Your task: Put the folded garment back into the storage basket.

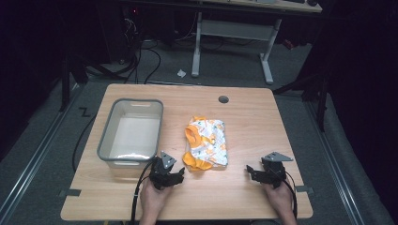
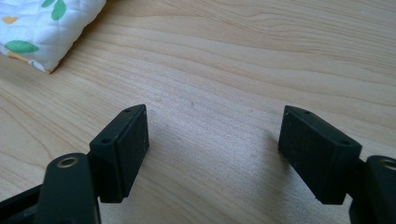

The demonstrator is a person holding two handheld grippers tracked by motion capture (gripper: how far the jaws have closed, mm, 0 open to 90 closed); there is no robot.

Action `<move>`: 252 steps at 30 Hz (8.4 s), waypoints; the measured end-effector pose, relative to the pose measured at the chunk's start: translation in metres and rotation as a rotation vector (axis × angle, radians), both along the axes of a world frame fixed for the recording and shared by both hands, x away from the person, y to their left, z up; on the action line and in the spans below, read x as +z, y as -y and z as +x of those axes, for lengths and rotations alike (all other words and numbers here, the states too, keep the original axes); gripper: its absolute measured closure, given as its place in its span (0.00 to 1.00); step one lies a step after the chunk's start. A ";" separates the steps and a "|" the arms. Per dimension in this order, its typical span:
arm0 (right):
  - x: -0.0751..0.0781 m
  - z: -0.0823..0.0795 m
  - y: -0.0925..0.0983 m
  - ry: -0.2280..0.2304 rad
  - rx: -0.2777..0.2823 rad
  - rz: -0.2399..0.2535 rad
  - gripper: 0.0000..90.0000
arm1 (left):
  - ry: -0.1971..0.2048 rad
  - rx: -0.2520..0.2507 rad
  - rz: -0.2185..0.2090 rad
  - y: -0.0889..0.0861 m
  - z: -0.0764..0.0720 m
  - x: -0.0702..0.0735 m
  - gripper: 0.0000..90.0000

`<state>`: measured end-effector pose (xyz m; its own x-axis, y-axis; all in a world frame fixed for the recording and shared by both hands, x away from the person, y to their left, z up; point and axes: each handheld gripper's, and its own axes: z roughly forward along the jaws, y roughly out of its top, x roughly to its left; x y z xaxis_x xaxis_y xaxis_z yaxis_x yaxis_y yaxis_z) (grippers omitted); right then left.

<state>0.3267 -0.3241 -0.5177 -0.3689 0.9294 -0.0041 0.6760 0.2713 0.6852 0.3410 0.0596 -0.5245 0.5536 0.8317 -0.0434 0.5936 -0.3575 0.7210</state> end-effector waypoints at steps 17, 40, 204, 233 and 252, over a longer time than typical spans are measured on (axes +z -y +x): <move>0.000 0.001 0.000 0.002 -0.001 0.000 0.28 | 0.000 0.002 0.000 0.000 0.000 0.000 0.33; 0.000 0.001 0.000 0.002 -0.001 0.000 0.28 | -0.003 0.042 0.004 0.006 0.000 0.001 0.36; 0.000 0.000 0.000 0.000 0.004 -0.001 0.28 | -0.007 -0.145 -0.311 0.016 0.053 0.107 0.89; 0.000 0.000 0.000 0.000 0.004 -0.001 0.28 | 0.087 -0.080 -0.314 -0.063 0.054 0.155 0.89; 0.000 0.000 0.000 0.001 0.003 0.000 0.28 | 0.103 -0.028 -0.320 -0.105 0.063 0.162 0.89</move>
<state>0.3268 -0.3245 -0.5177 -0.3717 0.9284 -0.0046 0.6747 0.2735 0.6855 0.4044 0.1644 -0.3622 0.5908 0.7695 -0.2425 0.5052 -0.1185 0.8548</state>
